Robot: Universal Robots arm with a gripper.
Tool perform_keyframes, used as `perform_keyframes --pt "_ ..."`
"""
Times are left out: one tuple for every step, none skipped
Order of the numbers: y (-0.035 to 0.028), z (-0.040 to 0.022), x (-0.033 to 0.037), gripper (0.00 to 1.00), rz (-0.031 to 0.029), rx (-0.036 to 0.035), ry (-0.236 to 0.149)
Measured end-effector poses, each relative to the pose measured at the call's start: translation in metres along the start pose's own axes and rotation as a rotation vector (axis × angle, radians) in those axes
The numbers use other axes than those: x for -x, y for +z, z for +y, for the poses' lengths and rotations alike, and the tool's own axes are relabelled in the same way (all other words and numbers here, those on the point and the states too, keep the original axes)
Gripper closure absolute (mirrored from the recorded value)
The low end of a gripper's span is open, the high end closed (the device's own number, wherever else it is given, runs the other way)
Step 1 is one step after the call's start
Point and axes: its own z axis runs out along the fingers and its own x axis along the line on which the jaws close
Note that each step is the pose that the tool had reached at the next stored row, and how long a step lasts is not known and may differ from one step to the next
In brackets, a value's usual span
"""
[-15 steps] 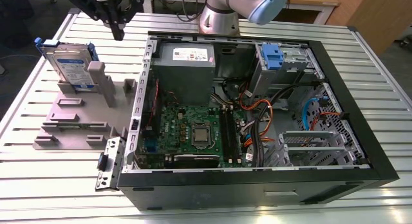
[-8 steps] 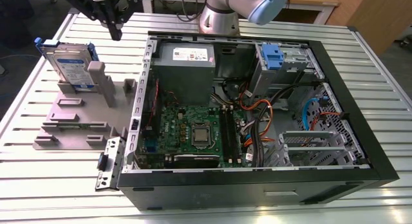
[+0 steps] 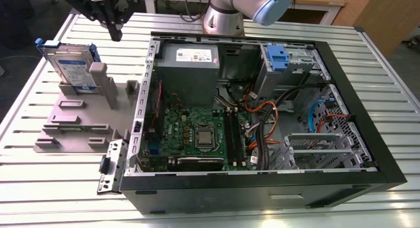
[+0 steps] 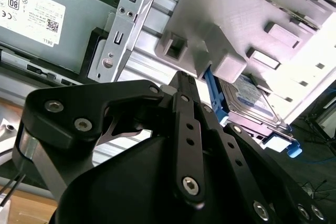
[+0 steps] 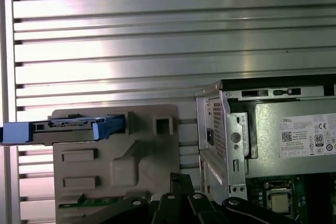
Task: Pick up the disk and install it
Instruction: 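Reach for the disk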
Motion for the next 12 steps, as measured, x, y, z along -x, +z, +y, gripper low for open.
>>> perform_keyframes --pt "0.0000 -0.0001 -0.0006 0.89 0.0001 -0.0001 0.000" --pt "0.0000 -0.0001 -0.0012 0.89 0.0000 -0.0001 0.000" --pt "0.0001 -0.0001 -0.0017 0.89 0.0001 -0.0001 0.000" --pt "0.0001 -0.0002 -0.0022 0.89 0.0000 -0.0001 0.000" --pt "0.0001 -0.0002 -0.0027 0.89 0.0000 -0.0001 0.000" --pt "0.0002 -0.0003 -0.0034 0.89 0.0000 0.0000 0.000" --pt "0.0002 -0.0003 -0.0041 0.89 0.0001 0.0000 0.000" --pt "0.0002 -0.0004 -0.0048 0.89 0.0001 -0.0001 0.000" --pt "0.0003 -0.0004 -0.0054 0.89 0.0000 -0.0001 0.000" --pt "0.0003 -0.0005 -0.0061 0.89 0.0000 -0.0001 0.000" --pt "0.0004 -0.0005 -0.0067 0.89 0.0000 -0.0001 0.000" --pt "0.0004 -0.0006 -0.0074 0.89 0.0000 0.0000 0.000"
